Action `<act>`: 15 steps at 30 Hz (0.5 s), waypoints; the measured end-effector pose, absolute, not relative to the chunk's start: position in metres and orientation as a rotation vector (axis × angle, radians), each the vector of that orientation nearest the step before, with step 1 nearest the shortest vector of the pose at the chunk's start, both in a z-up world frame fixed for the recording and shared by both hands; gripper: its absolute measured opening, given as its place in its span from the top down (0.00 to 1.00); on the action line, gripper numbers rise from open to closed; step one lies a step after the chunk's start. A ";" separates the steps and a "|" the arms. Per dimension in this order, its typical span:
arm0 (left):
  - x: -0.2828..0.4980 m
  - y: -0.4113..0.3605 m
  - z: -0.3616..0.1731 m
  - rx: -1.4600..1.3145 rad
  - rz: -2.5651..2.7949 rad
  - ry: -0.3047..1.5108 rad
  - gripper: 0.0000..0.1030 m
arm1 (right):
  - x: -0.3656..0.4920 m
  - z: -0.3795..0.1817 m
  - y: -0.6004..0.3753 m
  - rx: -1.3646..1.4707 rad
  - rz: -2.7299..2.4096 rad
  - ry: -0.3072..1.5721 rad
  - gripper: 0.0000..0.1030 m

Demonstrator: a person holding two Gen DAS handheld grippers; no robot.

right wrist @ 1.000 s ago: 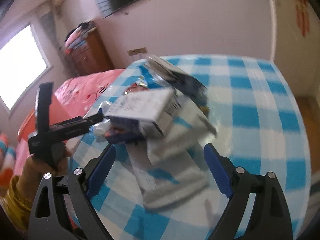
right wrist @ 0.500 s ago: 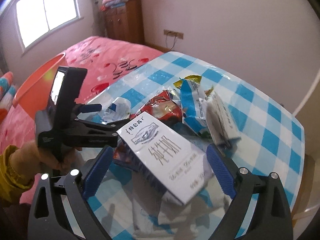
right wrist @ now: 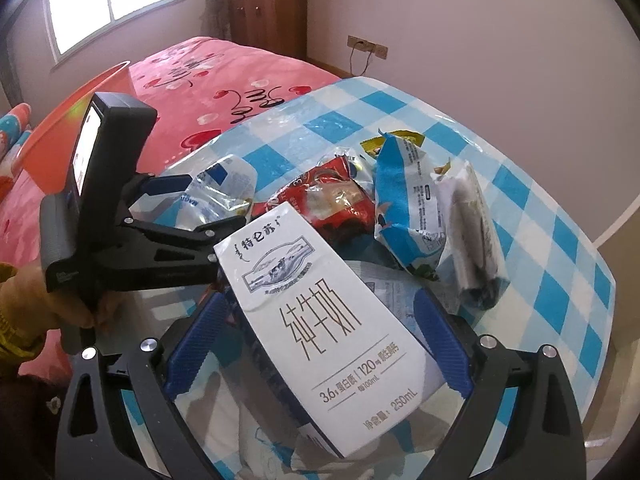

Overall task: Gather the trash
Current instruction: 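Grasp the white plastic bottle with the left tool while the right tool grasps the white milk carton, then carry the bottle and carton to the orange bucket and release both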

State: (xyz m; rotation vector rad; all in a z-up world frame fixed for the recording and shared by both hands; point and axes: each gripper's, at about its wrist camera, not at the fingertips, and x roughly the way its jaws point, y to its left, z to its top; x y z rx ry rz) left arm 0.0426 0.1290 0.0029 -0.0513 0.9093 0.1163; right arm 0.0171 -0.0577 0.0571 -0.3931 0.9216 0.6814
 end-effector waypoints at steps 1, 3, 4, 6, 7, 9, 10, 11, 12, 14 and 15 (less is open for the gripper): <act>0.041 0.130 0.004 -0.052 0.119 0.903 0.27 | 0.016 0.058 -0.058 -0.386 0.682 0.921 0.09; 0.040 0.131 0.005 -0.053 0.121 0.897 0.33 | 0.012 0.059 -0.059 -0.373 0.678 0.918 0.13; 0.039 0.132 0.005 -0.052 0.120 0.895 0.35 | 0.010 0.059 -0.060 -0.374 0.672 0.917 0.16; 0.038 0.133 0.006 -0.054 0.121 0.892 0.43 | 0.006 0.060 -0.061 -0.380 0.662 0.911 0.20; 0.037 0.133 0.007 -0.056 0.124 0.890 0.46 | 0.004 0.060 -0.061 -0.382 0.657 0.910 0.23; 0.036 0.135 0.007 -0.075 0.109 0.890 0.47 | 0.002 0.060 -0.063 -0.371 0.648 0.905 0.25; 0.034 0.136 0.008 -0.087 0.096 0.889 0.47 | 0.001 0.061 -0.064 -0.364 0.643 0.902 0.26; 0.032 0.137 0.008 -0.095 0.089 0.888 0.47 | -0.001 0.061 -0.066 -0.357 0.638 0.900 0.28; 0.030 0.137 0.009 -0.105 0.076 0.888 0.47 | -0.003 0.062 -0.067 -0.350 0.632 0.897 0.28; 0.026 0.137 0.010 -0.119 0.057 0.882 0.47 | -0.006 0.062 -0.068 -0.340 0.623 0.892 0.31; 0.023 0.136 0.010 -0.122 0.049 0.877 0.47 | -0.009 0.062 -0.069 -0.333 0.618 0.892 0.32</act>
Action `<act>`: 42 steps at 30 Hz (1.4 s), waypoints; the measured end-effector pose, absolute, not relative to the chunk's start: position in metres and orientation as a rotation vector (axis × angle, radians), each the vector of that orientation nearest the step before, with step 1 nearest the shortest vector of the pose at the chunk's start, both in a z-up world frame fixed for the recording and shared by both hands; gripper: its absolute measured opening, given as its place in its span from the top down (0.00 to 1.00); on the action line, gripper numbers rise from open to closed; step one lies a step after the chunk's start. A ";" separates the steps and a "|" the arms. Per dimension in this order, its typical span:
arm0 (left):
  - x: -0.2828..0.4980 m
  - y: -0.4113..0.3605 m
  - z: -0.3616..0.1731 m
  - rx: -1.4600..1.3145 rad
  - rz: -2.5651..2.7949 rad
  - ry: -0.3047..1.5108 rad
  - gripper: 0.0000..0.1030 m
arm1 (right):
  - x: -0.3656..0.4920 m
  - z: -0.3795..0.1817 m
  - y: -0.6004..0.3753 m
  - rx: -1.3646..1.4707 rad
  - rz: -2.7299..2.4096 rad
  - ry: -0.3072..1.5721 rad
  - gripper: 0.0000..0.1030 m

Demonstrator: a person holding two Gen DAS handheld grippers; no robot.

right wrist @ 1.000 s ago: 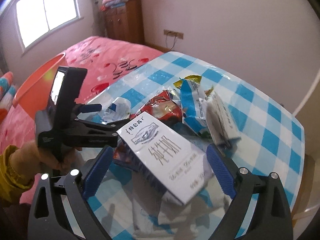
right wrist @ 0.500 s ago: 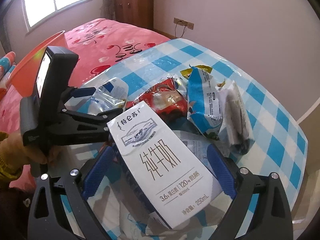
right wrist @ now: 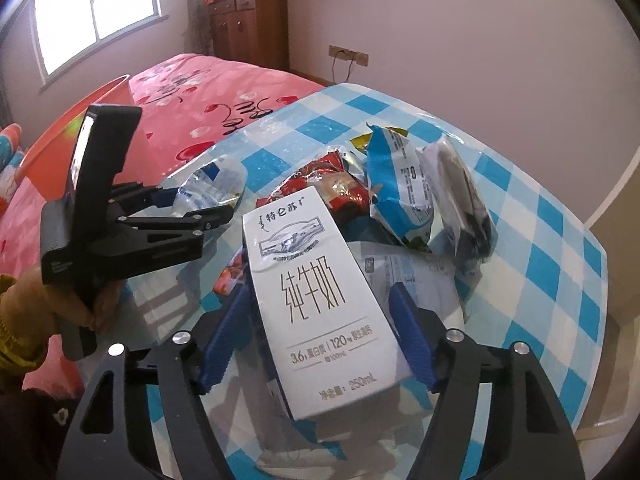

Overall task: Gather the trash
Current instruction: 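Carry the bottle and carton to the orange bucket and release both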

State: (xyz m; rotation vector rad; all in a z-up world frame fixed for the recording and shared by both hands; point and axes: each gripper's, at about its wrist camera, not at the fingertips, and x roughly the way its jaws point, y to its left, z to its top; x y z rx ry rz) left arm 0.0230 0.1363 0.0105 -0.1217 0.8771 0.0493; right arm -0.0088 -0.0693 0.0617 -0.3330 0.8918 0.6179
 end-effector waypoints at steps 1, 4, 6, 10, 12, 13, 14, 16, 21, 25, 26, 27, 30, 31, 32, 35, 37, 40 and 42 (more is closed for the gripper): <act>0.021 0.136 0.011 -0.123 0.043 0.875 0.47 | -0.011 0.062 -0.070 -0.328 0.614 0.890 0.34; 0.012 0.133 0.013 -0.130 0.017 0.868 0.47 | -0.017 0.062 -0.072 -0.310 0.596 0.881 0.38; 0.004 0.131 0.014 -0.130 0.002 0.864 0.47 | -0.022 0.063 -0.075 -0.285 0.582 0.877 0.43; -0.008 0.128 0.018 -0.129 -0.018 0.863 0.47 | -0.028 0.064 -0.081 -0.236 0.556 0.872 0.62; -0.013 0.126 0.021 -0.123 -0.025 0.859 0.47 | -0.031 0.062 -0.082 -0.225 0.547 0.876 0.62; -0.017 0.124 0.023 -0.123 -0.033 0.856 0.47 | -0.033 0.061 -0.083 -0.218 0.540 0.875 0.61; -0.019 0.125 0.024 -0.122 -0.037 0.854 0.47 | -0.033 0.060 -0.084 -0.208 0.539 0.879 0.57; -0.026 0.123 0.027 -0.116 -0.043 0.846 0.47 | -0.033 0.057 -0.083 -0.206 0.529 0.885 0.40; -0.039 0.123 0.030 -0.107 -0.049 0.844 0.47 | -0.040 0.053 -0.074 -0.240 0.503 0.849 0.23; -0.048 0.124 0.032 -0.105 -0.051 0.843 0.47 | -0.043 0.047 -0.060 -0.327 0.434 0.808 0.23; -0.050 0.124 0.034 -0.103 -0.053 0.840 0.47 | -0.043 0.046 -0.059 -0.324 0.423 0.805 0.23; -0.052 0.124 0.035 -0.100 -0.054 0.838 0.47 | -0.042 0.045 -0.060 -0.310 0.415 0.805 0.23; -0.057 0.124 0.038 -0.098 -0.059 0.831 0.47 | -0.040 0.043 -0.064 -0.277 0.404 0.813 0.33; -0.058 0.124 0.038 -0.097 -0.061 0.829 0.47 | -0.040 0.043 -0.065 -0.279 0.397 0.813 0.32; -0.059 0.124 0.039 -0.096 -0.063 0.827 0.47 | -0.040 0.042 -0.066 -0.282 0.391 0.812 0.33; -0.061 0.125 0.042 -0.097 -0.068 0.816 0.47 | -0.043 0.043 -0.068 -0.275 0.377 0.805 0.33; -0.063 0.125 0.046 -0.104 -0.075 0.806 0.47 | -0.047 0.046 -0.070 -0.259 0.365 0.793 0.33; -0.067 0.124 0.054 -0.106 -0.088 0.781 0.47 | -0.054 0.054 -0.076 -0.226 0.359 0.772 0.33; -0.070 0.123 0.061 -0.106 -0.099 0.762 0.47 | -0.059 0.060 -0.078 -0.219 0.352 0.753 0.33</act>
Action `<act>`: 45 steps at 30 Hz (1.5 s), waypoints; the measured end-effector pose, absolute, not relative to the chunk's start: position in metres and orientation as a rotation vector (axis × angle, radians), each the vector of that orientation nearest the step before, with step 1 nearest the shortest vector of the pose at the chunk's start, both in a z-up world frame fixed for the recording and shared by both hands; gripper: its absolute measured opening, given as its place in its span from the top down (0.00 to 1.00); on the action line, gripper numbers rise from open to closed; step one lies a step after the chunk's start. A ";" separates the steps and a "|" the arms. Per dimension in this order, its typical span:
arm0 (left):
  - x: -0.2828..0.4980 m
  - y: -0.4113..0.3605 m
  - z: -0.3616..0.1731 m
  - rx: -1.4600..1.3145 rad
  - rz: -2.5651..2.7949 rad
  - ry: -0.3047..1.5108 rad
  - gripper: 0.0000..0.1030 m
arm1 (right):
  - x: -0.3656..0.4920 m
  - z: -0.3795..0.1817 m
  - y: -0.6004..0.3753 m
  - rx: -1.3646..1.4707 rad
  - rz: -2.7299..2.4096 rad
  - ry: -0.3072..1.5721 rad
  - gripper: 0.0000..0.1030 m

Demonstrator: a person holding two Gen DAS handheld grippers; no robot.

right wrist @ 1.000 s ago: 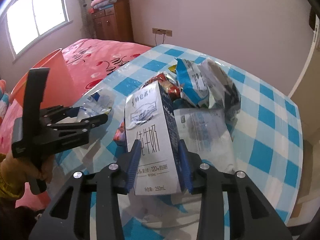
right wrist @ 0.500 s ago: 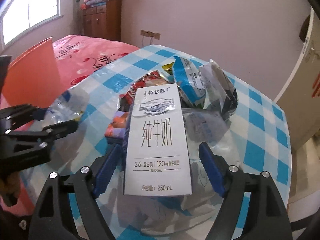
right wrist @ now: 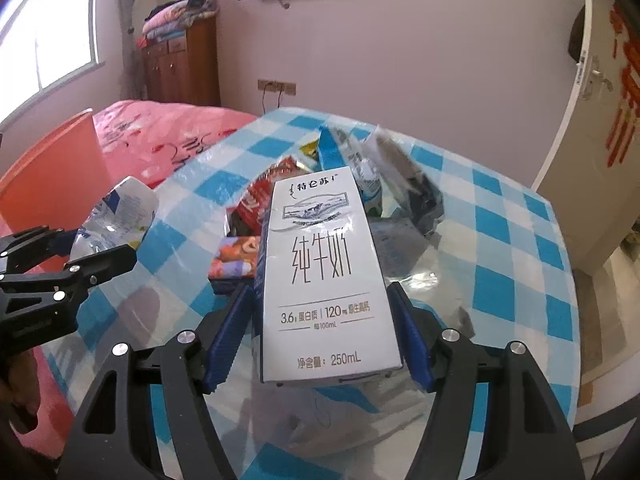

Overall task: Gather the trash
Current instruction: 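Carry the bottle and carton to the orange bucket and release both, then return both tools from the bucket to the trash on the table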

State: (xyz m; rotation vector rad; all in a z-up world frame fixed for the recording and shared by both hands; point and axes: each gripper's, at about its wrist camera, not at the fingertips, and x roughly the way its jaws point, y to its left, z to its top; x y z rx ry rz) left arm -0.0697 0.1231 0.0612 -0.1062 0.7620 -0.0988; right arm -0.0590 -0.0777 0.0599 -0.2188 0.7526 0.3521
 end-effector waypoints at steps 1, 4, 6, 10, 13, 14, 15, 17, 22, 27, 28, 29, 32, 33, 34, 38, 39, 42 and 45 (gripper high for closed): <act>-0.071 0.123 0.065 -0.109 -0.104 0.754 0.47 | -0.061 0.063 -0.079 -0.213 0.350 0.746 0.34; -0.073 0.121 0.075 -0.116 -0.122 0.726 0.47 | -0.066 0.072 -0.081 -0.192 0.346 0.729 0.34; -0.074 0.120 0.082 -0.115 -0.131 0.707 0.47 | -0.070 0.081 -0.081 -0.179 0.350 0.718 0.34; -0.077 0.124 0.100 -0.126 -0.137 0.663 0.47 | -0.075 0.104 -0.073 -0.159 0.380 0.683 0.34; -0.082 0.134 0.115 -0.138 -0.121 0.622 0.47 | -0.077 0.122 -0.059 -0.144 0.431 0.664 0.34; -0.085 0.140 0.122 -0.143 -0.111 0.603 0.47 | -0.078 0.128 -0.052 -0.140 0.454 0.656 0.34; -0.087 0.144 0.127 -0.145 -0.102 0.592 0.47 | -0.078 0.134 -0.045 -0.135 0.480 0.649 0.34; -0.093 0.161 0.139 -0.157 -0.064 0.561 0.47 | -0.078 0.144 -0.029 -0.126 0.533 0.641 0.34; -0.111 0.212 0.160 -0.177 0.084 0.513 0.47 | -0.071 0.167 0.023 -0.111 0.687 0.633 0.33; -0.120 0.260 0.161 -0.196 0.228 0.509 0.47 | -0.062 0.178 0.079 -0.118 0.810 0.626 0.33; -0.122 0.273 0.159 -0.203 0.268 0.513 0.47 | -0.060 0.179 0.092 -0.121 0.834 0.628 0.33; -0.123 0.281 0.157 -0.207 0.289 0.517 0.47 | -0.058 0.180 0.103 -0.123 0.854 0.631 0.33; -0.124 0.301 0.150 -0.227 0.342 0.534 0.47 | -0.054 0.177 0.137 -0.137 0.906 0.640 0.33; -0.125 0.307 0.148 -0.234 0.354 0.538 0.47 | -0.052 0.175 0.146 -0.138 0.922 0.648 0.33; -0.123 0.313 0.146 -0.242 0.371 0.545 0.47 | -0.051 0.173 0.152 -0.135 0.936 0.657 0.33; -0.122 0.326 0.134 -0.262 0.399 0.573 0.47 | -0.047 0.164 0.180 -0.126 0.993 0.695 0.33; -0.122 0.328 0.131 -0.267 0.407 0.579 0.44 | -0.046 0.162 0.184 -0.119 1.002 0.704 0.33; -0.121 0.331 0.127 -0.285 0.425 0.584 0.33 | -0.042 0.161 0.184 -0.061 1.017 0.716 0.16; -0.125 0.328 0.128 -0.277 0.445 0.561 0.23 | -0.034 0.158 0.166 0.018 1.006 0.719 0.12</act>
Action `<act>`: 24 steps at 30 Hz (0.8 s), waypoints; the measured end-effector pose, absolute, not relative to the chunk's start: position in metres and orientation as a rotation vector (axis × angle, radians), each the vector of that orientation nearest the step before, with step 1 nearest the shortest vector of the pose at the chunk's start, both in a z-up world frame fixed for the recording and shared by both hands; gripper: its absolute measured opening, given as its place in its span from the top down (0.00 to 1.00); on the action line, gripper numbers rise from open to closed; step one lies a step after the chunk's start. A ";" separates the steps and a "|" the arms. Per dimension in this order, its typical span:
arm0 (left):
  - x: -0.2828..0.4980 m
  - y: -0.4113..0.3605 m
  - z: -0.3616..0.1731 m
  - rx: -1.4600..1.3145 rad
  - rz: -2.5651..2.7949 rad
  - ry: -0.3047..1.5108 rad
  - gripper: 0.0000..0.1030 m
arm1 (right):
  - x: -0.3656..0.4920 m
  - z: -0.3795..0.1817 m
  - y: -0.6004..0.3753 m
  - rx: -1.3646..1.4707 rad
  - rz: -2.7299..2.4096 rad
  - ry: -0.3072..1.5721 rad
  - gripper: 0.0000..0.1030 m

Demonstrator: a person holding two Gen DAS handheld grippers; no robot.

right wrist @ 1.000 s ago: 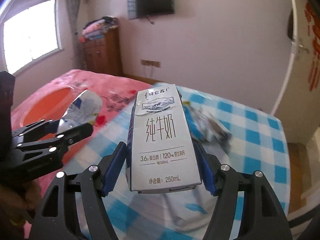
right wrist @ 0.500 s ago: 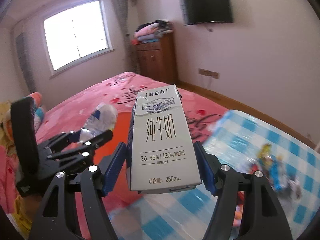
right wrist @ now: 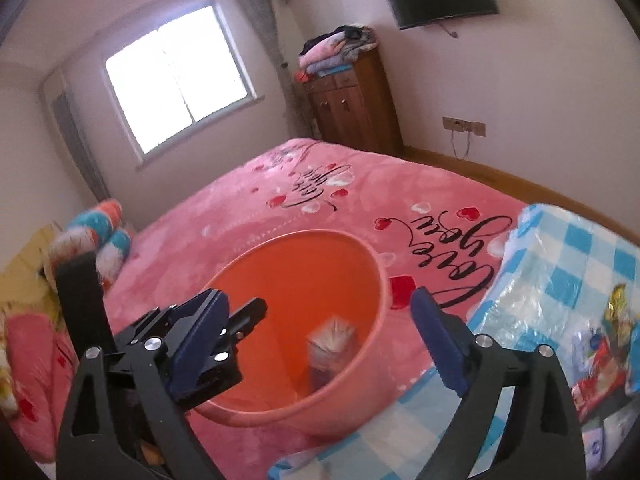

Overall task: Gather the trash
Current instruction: 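Return both tools from the bucket to the trash on the table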

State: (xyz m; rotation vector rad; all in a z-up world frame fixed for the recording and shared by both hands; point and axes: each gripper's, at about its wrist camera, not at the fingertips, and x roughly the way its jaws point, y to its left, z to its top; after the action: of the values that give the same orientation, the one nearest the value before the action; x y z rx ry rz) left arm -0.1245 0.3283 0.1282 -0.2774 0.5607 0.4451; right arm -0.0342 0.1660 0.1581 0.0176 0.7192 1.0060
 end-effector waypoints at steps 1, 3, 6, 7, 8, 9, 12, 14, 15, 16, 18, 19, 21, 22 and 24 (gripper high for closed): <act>-0.127 0.326 0.130 -0.272 0.449 0.546 0.21 | -0.030 0.157 0.159 0.028 0.994 0.721 0.12; -0.131 0.322 0.132 -0.262 0.445 0.524 0.18 | -0.028 0.155 0.143 0.060 0.958 0.720 0.12; -0.135 0.315 0.136 -0.235 0.443 0.478 0.15 | -0.031 0.152 0.117 0.107 0.918 0.702 0.11; -0.138 0.309 0.138 -0.224 0.435 0.459 0.14 | -0.034 0.150 0.107 0.116 0.896 0.690 0.11; -0.138 0.305 0.138 -0.219 0.428 0.451 0.14 | -0.037 0.147 0.098 0.124 0.881 0.676 0.11; -0.139 0.302 0.139 -0.213 0.416 0.444 0.14 | -0.041 0.144 0.088 0.131 0.864 0.661 0.11; -0.138 0.284 0.138 -0.193 0.321 0.423 0.14 | -0.052 0.131 0.063 0.146 0.796 0.618 0.08; -0.136 0.268 0.137 -0.184 0.259 0.420 0.14 | -0.056 0.122 0.049 0.153 0.766 0.599 0.08; -0.135 0.260 0.137 -0.179 0.232 0.426 0.14 | -0.060 0.117 0.041 0.152 0.745 0.584 0.08; -0.134 0.254 0.136 -0.175 0.219 0.430 0.14 | -0.064 0.113 0.034 0.149 0.728 0.573 0.07; -0.132 0.242 0.135 -0.172 0.186 0.439 0.14 | -0.070 0.106 0.020 0.141 0.694 0.547 0.05; -0.130 0.232 0.135 -0.169 0.164 0.452 0.14 | -0.073 0.103 0.014 0.135 0.678 0.539 0.05; -0.128 0.220 0.133 -0.161 0.147 0.471 0.14 | -0.077 0.100 0.003 0.124 0.652 0.529 0.05; -0.127 0.216 0.131 -0.158 0.139 0.475 0.14 | -0.077 0.099 -0.003 0.124 0.643 0.525 0.05; -0.124 0.204 0.128 -0.160 0.118 0.492 0.14 | -0.079 0.097 -0.015 0.132 0.628 0.509 0.05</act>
State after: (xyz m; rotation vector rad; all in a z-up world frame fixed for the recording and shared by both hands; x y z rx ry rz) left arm -0.1240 0.2040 0.1283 -0.1596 0.4917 0.1179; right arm -0.0785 -0.0154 0.0969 0.1317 0.5092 0.6281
